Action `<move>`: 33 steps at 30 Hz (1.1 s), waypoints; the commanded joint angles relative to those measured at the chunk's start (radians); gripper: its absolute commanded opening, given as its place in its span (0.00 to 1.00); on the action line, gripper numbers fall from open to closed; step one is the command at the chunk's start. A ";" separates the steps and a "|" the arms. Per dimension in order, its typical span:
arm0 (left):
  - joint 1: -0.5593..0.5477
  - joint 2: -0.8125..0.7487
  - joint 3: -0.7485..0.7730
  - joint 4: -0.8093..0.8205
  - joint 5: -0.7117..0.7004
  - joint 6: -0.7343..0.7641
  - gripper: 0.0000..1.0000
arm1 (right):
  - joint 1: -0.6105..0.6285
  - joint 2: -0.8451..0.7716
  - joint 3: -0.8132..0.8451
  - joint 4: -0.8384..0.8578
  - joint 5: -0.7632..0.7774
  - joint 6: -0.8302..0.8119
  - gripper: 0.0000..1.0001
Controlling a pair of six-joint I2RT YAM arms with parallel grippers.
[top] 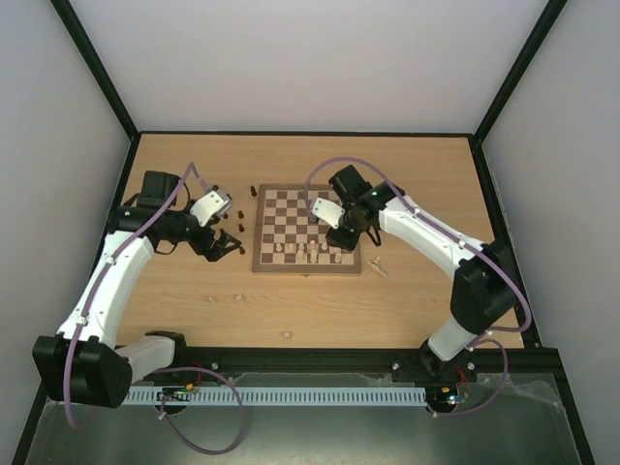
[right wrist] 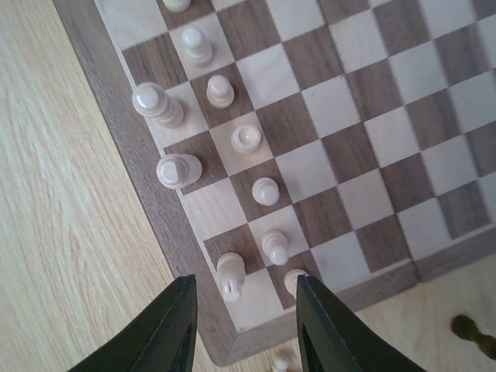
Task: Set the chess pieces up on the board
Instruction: Place the chess piece on the chessboard, then pick up the chess piece at the center of the board.
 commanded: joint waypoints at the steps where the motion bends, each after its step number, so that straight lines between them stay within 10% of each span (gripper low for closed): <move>1: -0.008 -0.036 -0.012 -0.145 -0.078 0.084 0.99 | 0.007 -0.085 0.025 -0.070 0.012 0.008 0.37; 15: -0.198 -0.015 -0.214 -0.281 -0.278 0.142 0.98 | 0.004 -0.213 -0.031 -0.057 0.053 0.073 0.42; 33: -0.366 0.205 -0.259 -0.088 -0.373 0.079 0.67 | 0.001 -0.209 -0.054 -0.050 0.051 0.097 0.42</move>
